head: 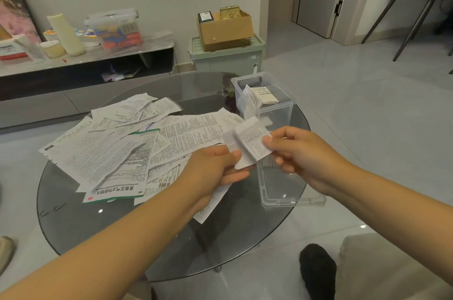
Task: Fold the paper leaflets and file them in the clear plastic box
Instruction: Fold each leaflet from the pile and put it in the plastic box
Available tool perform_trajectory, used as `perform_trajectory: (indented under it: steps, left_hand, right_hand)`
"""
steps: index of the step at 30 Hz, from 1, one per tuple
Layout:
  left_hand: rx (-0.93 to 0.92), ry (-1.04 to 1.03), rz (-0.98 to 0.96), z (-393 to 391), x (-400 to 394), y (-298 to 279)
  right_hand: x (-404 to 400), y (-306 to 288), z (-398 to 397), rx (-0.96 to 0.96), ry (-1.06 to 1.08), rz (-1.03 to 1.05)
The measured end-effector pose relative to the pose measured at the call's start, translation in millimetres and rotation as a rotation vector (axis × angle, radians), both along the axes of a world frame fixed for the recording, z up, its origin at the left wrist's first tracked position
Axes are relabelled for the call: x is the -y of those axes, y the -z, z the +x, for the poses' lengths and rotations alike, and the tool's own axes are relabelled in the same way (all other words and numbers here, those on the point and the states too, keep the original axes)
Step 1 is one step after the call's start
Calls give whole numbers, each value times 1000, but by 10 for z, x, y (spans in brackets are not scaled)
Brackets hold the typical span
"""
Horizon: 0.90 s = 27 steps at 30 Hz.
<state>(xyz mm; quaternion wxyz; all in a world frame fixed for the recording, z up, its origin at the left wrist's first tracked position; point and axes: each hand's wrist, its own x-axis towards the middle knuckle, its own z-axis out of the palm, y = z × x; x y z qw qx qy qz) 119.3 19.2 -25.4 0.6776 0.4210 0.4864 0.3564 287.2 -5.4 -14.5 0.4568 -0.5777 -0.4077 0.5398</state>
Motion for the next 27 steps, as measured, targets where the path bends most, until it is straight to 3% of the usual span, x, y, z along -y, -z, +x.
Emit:
perform_trajectory:
  steps: [6,11,15,19,24,27]
  left_hand:
    - [145,137,-19,48,62,-46]
    - [268,220,-45,40,77,-46]
    - [266,275,-20,43,70,-38]
    - [212,287,40,68,66,-28]
    - [60,50,55,163,20,44]
    - [32,0,40,158,4,27]
  right_hand:
    - [32,68,-71,152,94,30]
    - [24,68,-39,14,58,-56]
    - [7,54,10,-86,-59,-130]
    - [-17,107,33,-98,-21,-157]
    - [-61,124,50,122,-11,-108]
    - [-156,131,131,381,76,-1]
